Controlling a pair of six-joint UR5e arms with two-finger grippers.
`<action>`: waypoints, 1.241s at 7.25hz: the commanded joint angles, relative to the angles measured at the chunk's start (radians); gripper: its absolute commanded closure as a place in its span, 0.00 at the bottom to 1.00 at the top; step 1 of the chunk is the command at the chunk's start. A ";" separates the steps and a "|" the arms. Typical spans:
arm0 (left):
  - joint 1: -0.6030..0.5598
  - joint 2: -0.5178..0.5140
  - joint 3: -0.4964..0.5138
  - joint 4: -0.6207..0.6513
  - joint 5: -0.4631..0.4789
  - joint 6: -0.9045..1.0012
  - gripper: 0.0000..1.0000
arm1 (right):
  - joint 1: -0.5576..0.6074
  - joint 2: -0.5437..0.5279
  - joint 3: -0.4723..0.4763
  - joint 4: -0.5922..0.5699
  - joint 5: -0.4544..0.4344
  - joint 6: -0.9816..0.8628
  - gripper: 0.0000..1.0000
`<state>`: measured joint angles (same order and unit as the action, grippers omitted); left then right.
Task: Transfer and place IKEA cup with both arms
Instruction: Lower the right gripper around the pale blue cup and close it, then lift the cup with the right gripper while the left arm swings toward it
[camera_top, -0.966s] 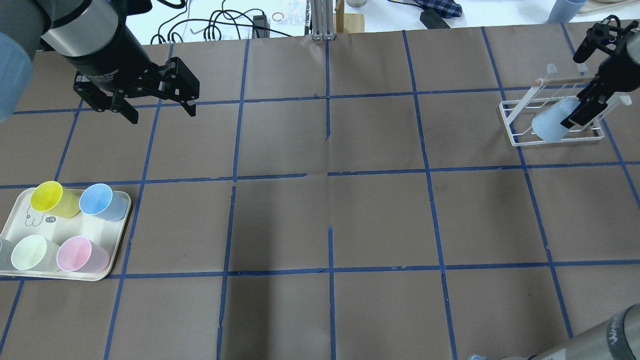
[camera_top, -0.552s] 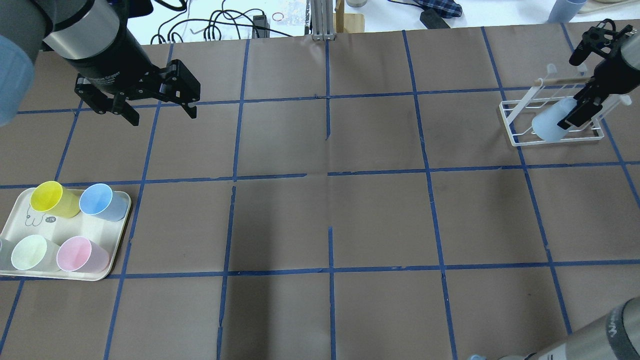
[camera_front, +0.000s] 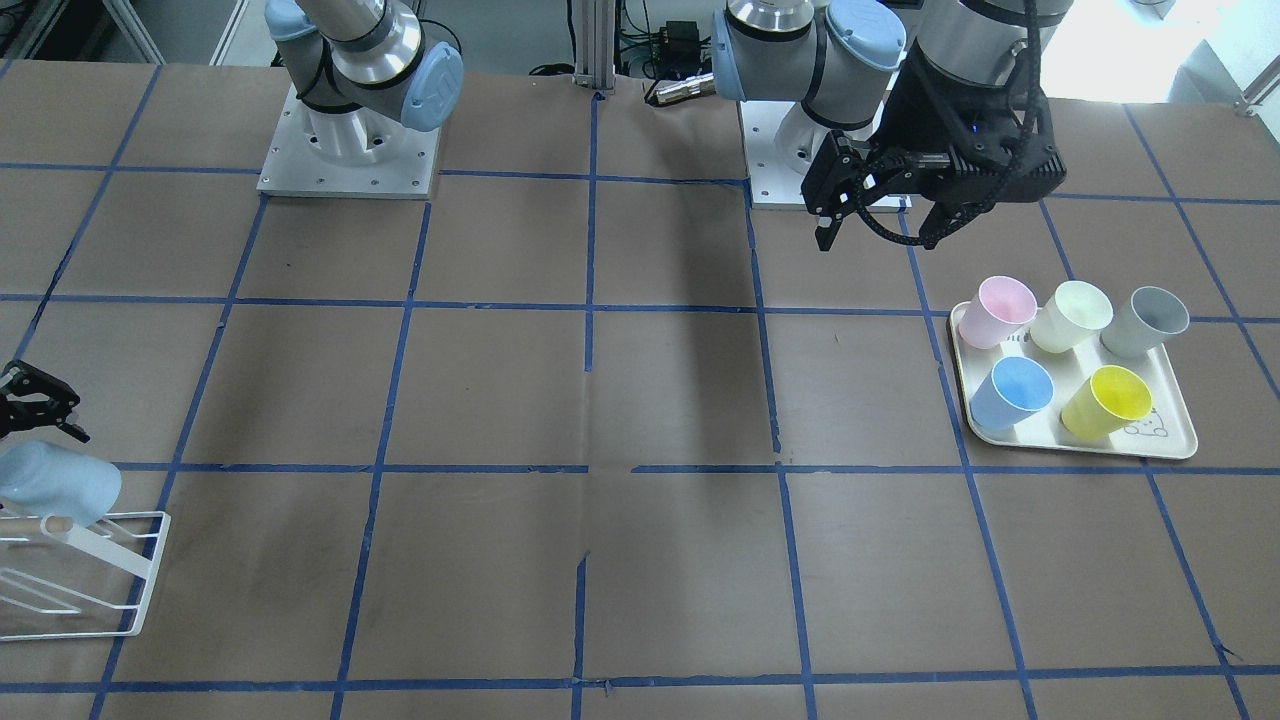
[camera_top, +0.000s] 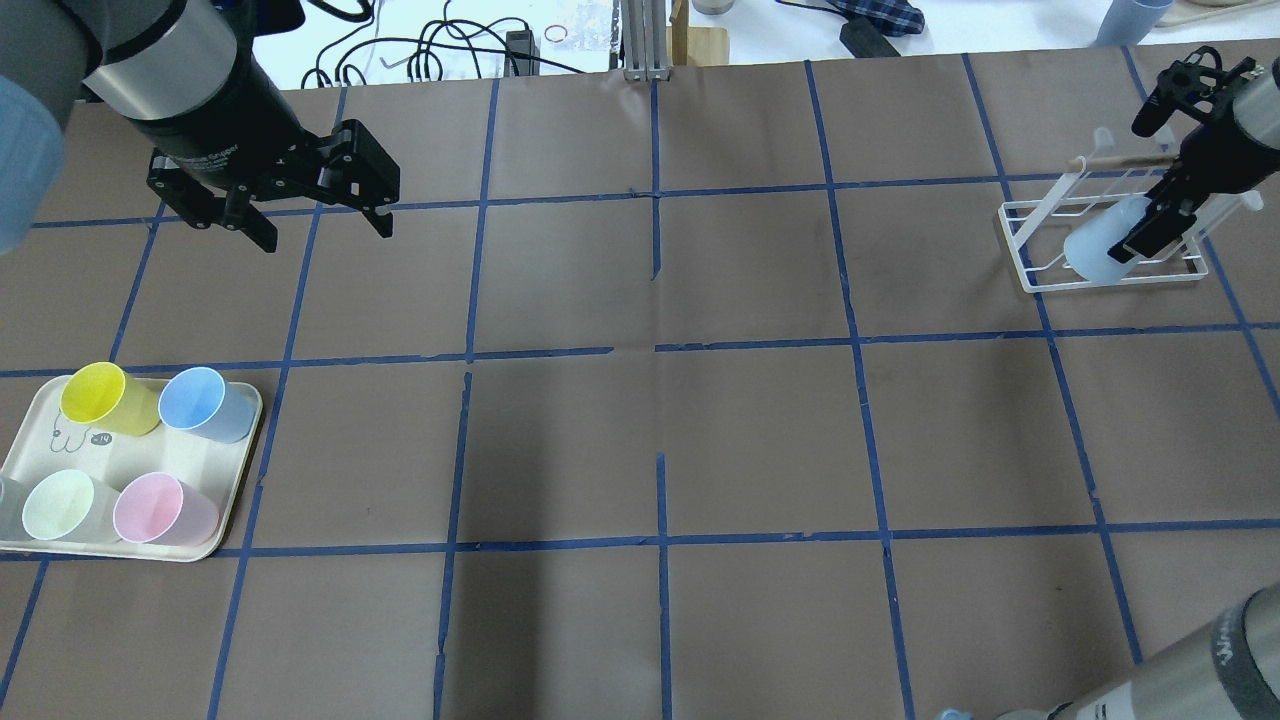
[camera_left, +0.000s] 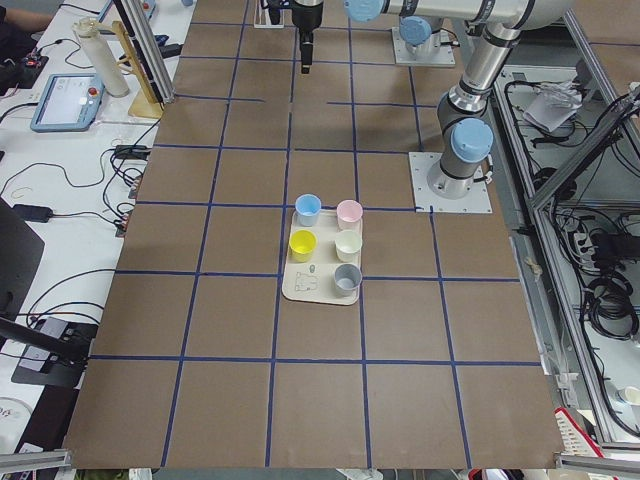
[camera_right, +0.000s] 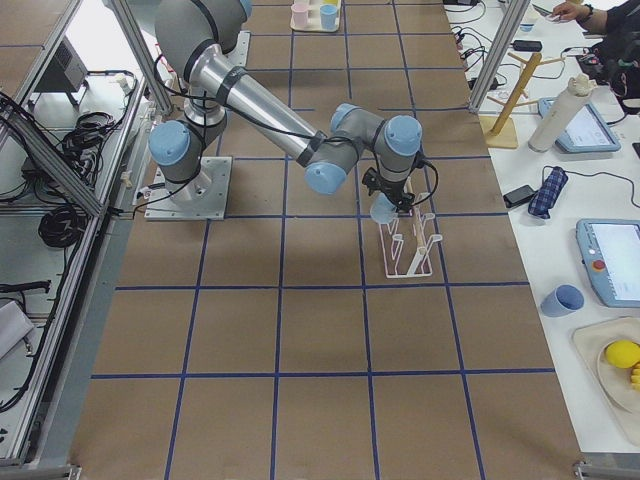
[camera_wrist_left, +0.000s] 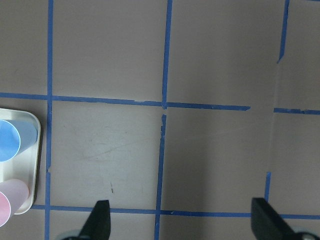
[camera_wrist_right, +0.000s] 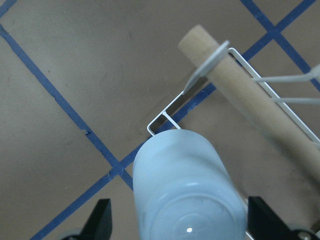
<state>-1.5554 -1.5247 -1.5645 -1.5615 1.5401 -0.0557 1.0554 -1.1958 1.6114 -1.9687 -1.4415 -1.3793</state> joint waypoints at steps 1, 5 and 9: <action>0.000 0.001 -0.002 0.000 0.002 0.002 0.00 | 0.000 -0.001 -0.001 0.001 -0.004 0.003 0.36; 0.000 -0.006 0.015 0.000 -0.002 0.001 0.00 | 0.000 -0.022 -0.024 0.010 -0.010 0.006 0.57; 0.002 0.005 0.017 -0.005 -0.043 0.001 0.00 | 0.000 -0.143 -0.119 0.201 -0.014 0.008 0.57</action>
<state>-1.5541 -1.5203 -1.5479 -1.5645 1.5065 -0.0552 1.0554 -1.2969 1.5222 -1.8437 -1.4521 -1.3719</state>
